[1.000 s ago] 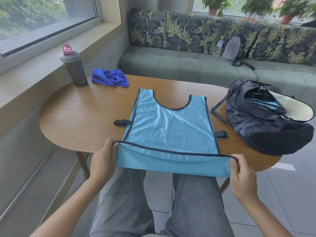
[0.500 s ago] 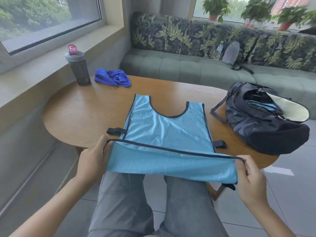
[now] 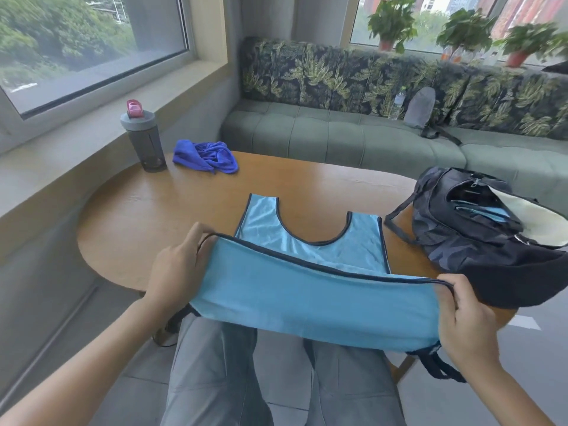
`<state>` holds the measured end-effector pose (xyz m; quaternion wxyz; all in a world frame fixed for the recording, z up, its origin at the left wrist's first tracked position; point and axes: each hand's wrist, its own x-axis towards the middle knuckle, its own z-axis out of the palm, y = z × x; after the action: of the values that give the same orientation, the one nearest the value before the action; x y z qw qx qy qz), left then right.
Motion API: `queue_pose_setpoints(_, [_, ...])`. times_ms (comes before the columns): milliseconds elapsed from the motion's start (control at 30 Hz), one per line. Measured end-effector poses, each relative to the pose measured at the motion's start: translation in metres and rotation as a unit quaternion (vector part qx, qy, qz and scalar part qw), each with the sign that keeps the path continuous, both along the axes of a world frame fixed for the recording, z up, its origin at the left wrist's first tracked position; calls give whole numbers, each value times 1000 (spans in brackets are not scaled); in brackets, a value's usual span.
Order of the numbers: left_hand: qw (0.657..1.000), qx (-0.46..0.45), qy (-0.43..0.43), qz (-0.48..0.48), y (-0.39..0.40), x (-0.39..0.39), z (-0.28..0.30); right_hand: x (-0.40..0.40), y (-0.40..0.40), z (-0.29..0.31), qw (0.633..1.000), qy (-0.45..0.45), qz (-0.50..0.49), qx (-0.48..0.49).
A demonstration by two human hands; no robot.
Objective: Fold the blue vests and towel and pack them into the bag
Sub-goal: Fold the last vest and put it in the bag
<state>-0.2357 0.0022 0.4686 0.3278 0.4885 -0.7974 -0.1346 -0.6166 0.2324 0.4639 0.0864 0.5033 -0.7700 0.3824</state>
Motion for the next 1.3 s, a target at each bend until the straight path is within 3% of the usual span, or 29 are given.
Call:
queue_pose_setpoints(467, [994,75,-70,-36,-148,-74,2,-66,-128,20,995,-88,-28,30])
queue_pose_setpoints(633, [991,95,-94,-23,-200,-108,-24,-94,-182,-3,989,-133,-44,42])
queue_pose_setpoints(833, [973,150,-174,-31,-233,-137,-69,-115,-220,-55,977,-141,-75,142])
queue_pose_setpoints(1033, [969,146,-199,-5,-233,-141,-86,-122,-225,-68,977,-91,-72,178])
queue_pose_setpoints(1300, [972,118,-203,2,-252,-151,-89,-128,-253,-76,964,60,-101,237])
